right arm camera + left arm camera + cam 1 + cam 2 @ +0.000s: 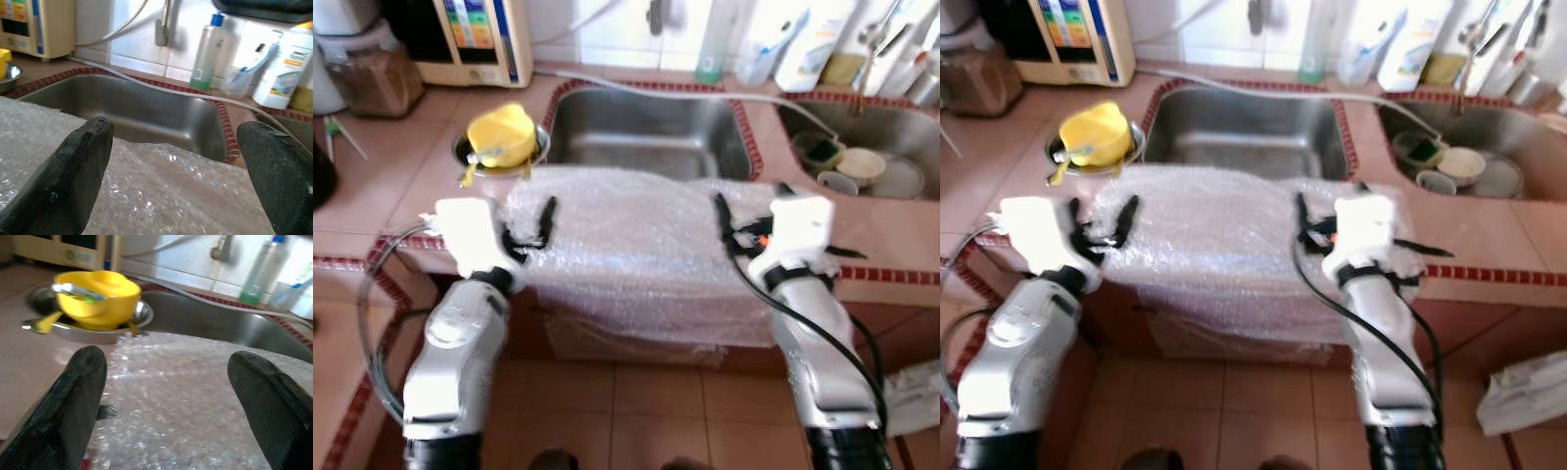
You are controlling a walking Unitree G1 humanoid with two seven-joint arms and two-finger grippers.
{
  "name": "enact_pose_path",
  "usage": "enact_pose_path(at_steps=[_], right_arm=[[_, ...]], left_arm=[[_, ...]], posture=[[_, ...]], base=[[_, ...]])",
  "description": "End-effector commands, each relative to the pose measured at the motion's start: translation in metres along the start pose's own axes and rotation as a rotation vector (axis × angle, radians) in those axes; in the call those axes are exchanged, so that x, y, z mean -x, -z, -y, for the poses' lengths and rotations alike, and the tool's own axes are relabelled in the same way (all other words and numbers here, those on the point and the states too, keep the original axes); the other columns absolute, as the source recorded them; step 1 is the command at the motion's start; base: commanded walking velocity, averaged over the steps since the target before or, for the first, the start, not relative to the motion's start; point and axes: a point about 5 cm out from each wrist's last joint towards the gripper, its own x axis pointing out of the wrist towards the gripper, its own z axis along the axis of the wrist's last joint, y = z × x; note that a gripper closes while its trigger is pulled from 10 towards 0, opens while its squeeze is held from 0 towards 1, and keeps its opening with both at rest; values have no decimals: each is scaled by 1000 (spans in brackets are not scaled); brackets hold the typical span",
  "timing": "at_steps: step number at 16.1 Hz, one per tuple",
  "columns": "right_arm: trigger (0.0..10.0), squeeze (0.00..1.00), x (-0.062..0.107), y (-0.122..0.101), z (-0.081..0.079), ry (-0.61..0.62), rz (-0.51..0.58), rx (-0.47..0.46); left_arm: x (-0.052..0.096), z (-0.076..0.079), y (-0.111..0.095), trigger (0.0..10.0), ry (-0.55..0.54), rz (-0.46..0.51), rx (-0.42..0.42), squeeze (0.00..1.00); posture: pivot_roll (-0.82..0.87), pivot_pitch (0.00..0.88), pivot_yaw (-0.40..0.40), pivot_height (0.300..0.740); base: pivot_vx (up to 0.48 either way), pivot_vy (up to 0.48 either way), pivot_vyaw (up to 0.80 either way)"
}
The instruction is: Kitchen organization
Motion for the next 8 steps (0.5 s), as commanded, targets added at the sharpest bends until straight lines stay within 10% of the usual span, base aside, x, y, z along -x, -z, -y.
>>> enact_pose_path(at_steps=[1,8], right_arm=[[10000,0,2,-2,7,22,9,17],[10000,0,-3,-21,8,44,69,-2]], left_arm=[[0,6,2,10000,7,-7,3,0],[-1,-1,-5,10000,-31,-10,-40,0]], posture=[[-9,143,-37,740],[1,152,-33,740]], base=[[0,-472,0],[0,0,0]])
